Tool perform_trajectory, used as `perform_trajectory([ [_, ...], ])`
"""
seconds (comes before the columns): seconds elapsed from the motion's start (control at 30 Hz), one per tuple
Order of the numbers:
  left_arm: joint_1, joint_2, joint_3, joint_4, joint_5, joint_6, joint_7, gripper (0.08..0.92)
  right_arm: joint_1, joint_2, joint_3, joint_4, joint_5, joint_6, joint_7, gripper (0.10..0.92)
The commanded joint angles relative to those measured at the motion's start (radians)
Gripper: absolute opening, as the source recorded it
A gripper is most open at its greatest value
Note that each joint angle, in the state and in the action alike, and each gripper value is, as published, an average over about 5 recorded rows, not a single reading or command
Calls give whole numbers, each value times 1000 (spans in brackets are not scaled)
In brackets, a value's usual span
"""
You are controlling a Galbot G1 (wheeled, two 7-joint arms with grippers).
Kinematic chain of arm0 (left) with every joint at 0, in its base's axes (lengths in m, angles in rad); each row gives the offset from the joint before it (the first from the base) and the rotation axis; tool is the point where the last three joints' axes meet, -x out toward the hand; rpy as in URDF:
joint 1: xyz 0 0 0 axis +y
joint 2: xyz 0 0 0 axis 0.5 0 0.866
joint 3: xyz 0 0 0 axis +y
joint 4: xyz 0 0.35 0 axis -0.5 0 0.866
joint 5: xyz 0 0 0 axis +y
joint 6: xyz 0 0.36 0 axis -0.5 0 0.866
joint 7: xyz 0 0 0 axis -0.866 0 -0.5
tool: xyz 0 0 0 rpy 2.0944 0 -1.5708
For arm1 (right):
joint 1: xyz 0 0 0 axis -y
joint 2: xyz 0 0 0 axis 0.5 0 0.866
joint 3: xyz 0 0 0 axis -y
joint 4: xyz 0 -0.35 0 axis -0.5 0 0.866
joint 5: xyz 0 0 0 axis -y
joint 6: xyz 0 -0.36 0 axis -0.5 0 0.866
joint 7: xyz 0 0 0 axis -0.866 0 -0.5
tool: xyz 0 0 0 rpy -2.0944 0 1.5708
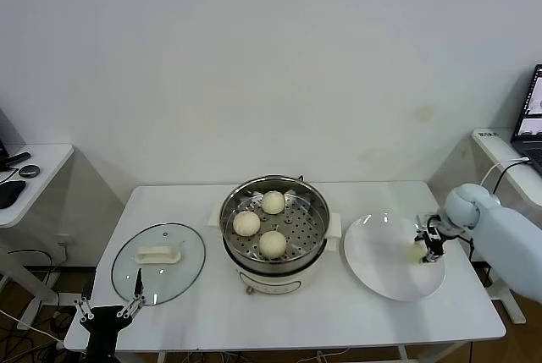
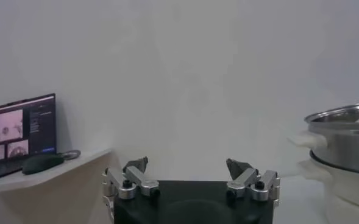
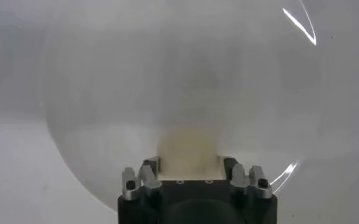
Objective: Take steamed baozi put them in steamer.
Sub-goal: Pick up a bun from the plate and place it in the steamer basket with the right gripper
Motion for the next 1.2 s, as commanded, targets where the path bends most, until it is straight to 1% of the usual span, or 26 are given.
perform_trajectory([
  [0.03,-4,1,3,3,-2,-1,0,823,117,-78,-134,138,125,-83,-3,515],
  [0.2,-14,0,16,1,-1,0,0,823,329,-164,-309,277,277,-148,-2,485],
  [0.3,-21,3,26,2,-1,2,1,823,521,-166,-456,345,401,-200,17,477],
  [0.4,-28,6,35,3,0,5,1,823,734,-122,-619,400,530,-244,35,479],
  [0.5,-35,9,41,2,0,7,0,823,885,-56,-731,452,653,-295,59,487],
  [0.6,-37,14,41,3,-1,8,-1,823,963,16,-807,510,770,-359,92,491],
  [0.7,-36,19,38,4,-2,8,-1,823,976,82,-840,553,850,-422,128,496],
  [0.83,-41,17,35,2,-3,11,0,823,926,158,-843,564,902,-500,191,500],
  [0.93,-43,14,33,3,-3,12,0,823,880,214,-840,538,912,-544,234,501],
  [1.07,-43,10,26,6,-4,11,0,823,831,286,-830,478,910,-570,256,501],
  [1.2,-41,7,19,5,-7,9,0,823,776,340,-821,401,865,-577,262,501],
])
